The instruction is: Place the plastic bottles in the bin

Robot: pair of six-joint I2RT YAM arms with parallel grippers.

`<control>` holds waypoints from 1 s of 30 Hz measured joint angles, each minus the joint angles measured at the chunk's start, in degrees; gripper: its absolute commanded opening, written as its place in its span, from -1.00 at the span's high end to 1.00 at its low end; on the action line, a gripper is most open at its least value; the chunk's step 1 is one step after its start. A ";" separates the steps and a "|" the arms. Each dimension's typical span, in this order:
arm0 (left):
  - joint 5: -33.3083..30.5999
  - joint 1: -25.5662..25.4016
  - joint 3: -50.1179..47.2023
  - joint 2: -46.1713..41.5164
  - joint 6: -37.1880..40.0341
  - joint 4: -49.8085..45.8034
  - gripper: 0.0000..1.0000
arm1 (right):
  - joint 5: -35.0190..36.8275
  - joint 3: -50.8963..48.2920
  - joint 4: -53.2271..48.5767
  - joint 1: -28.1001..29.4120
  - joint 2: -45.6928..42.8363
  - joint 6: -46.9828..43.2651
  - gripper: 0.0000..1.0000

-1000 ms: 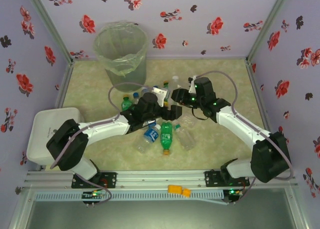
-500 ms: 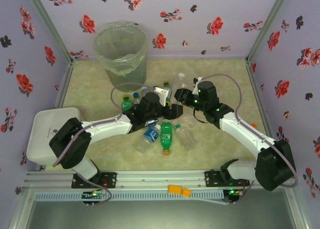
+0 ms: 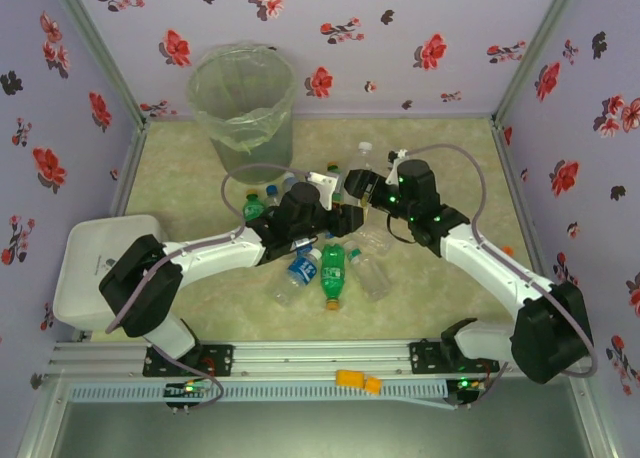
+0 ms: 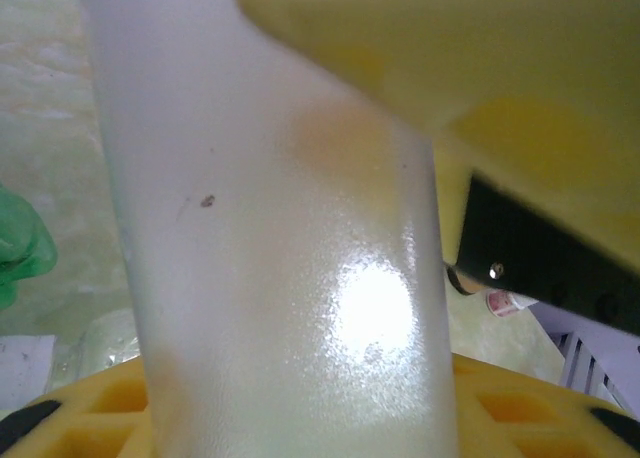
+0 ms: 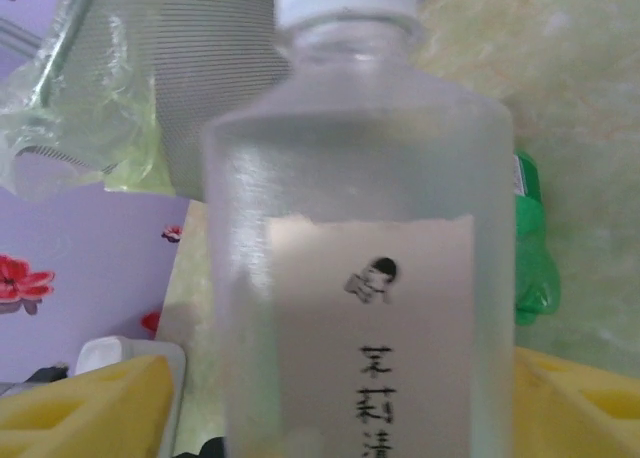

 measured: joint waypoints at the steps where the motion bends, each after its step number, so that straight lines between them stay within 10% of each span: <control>1: -0.02 0.07 0.00 0.00 0.02 0.22 0.29 | -0.07 0.50 -0.26 -0.24 0.00 -0.33 -0.89; 16: -0.24 7.13 1.09 -8.26 4.96 -6.32 0.33 | -0.83 4.17 -11.56 -7.50 -6.73 -9.16 -0.99; 30: 0.92 24.59 32.85 -8.55 21.24 -27.93 0.75 | -0.70 -8.09 -13.05 -7.02 -9.03 -11.52 -0.99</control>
